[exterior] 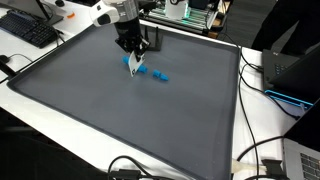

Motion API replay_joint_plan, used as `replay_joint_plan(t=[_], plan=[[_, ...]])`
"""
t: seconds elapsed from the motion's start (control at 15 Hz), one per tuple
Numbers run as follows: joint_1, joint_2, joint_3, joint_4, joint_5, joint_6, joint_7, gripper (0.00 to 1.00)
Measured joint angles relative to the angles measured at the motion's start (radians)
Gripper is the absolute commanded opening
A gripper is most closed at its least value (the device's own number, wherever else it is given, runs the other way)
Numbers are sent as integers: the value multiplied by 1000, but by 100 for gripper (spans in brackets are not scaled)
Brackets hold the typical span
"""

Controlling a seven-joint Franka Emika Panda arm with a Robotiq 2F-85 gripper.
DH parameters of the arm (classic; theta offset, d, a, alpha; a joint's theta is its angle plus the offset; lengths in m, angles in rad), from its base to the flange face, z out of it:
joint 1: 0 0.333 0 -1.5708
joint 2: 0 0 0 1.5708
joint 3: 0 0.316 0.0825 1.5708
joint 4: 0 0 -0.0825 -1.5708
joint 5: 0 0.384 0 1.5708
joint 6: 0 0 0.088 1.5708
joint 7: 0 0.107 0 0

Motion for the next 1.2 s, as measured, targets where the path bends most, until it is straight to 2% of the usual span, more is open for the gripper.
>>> replay_joint_plan(t=[0.8,1.2], plan=[[0,28,5,0,3,0,-1,1],[-17,31,30,0,47,-6,-27,1]])
